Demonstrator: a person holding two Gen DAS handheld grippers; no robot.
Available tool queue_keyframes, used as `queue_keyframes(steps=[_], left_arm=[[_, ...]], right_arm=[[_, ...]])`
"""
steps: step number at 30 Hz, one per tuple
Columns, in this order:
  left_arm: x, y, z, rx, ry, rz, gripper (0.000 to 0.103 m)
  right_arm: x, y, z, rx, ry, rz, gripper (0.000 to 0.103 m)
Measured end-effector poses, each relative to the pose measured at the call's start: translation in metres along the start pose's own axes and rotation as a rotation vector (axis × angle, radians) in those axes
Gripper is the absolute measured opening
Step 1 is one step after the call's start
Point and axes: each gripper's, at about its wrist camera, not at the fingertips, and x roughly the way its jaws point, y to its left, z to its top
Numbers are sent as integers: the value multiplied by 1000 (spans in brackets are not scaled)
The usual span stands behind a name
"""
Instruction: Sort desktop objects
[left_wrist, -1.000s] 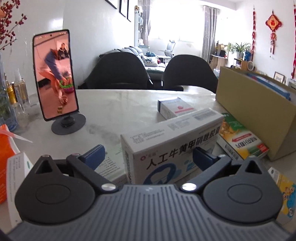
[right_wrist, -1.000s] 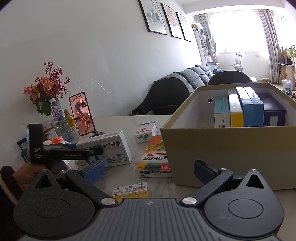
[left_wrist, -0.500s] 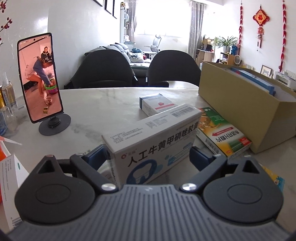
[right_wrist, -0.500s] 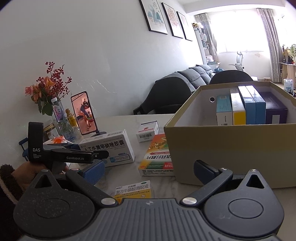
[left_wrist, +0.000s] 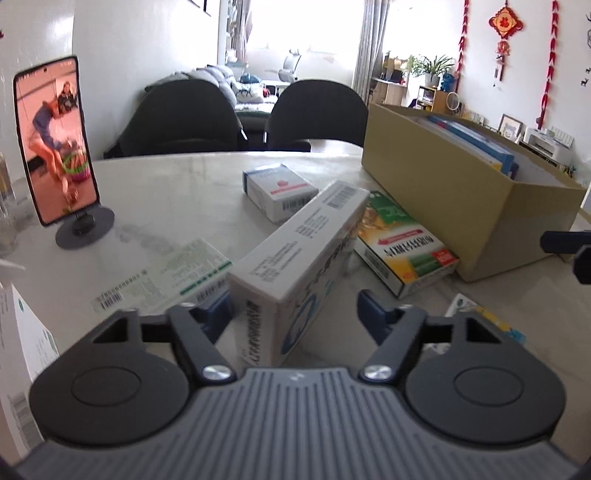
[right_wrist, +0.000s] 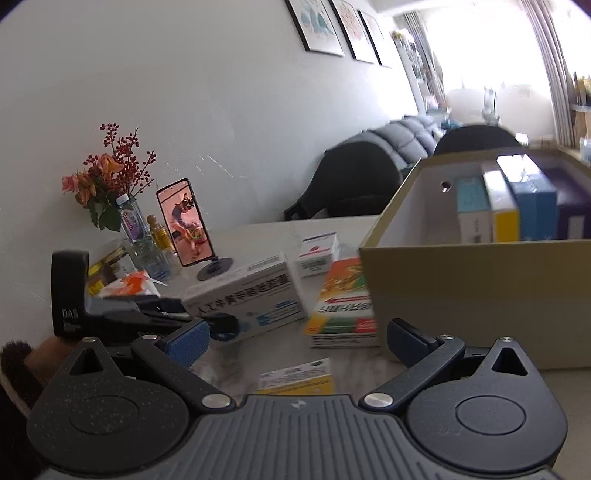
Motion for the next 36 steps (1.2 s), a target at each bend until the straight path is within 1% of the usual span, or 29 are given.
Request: queue_keyframes(steps=[2, 5, 9, 12, 13, 16, 17, 18, 24, 29, 31, 36], left_arm=[[0, -3, -1, -8, 17, -2, 54], [0, -5, 0, -35, 32, 3, 51], [-3, -7, 2, -76, 53, -17, 40], [-4, -11, 7, -58, 71, -6, 35], [-3, -12, 8, -49, 77, 1, 35], [-1, -13, 13, -27, 92, 24, 40], [1, -13, 15, -14, 99, 30, 44], [3, -14, 17, 0, 106, 35, 45], [15, -20, 30, 102, 163, 43, 45], [24, -24, 42, 188, 231, 35, 45], [27, -25, 46, 205, 255, 35, 44], [38, -27, 50, 202, 298, 27, 28]], right_arm=[[1, 1, 2, 7, 2, 2, 103], [0, 1, 3, 10, -1, 4, 103], [-1, 2, 6, 14, -4, 5, 103], [-2, 3, 7, 17, -6, 6, 103], [-2, 3, 8, 18, -7, 7, 103], [-3, 4, 10, 21, -9, 8, 103], [-3, 4, 10, 22, -10, 8, 103], [-3, 5, 11, 23, -11, 9, 103], [-5, 6, 14, 29, -16, 11, 103], [-8, -1, 16, 39, -27, 9, 103], [-11, -3, 17, 35, -36, 10, 103], [-20, -16, 23, 41, -83, -7, 103]])
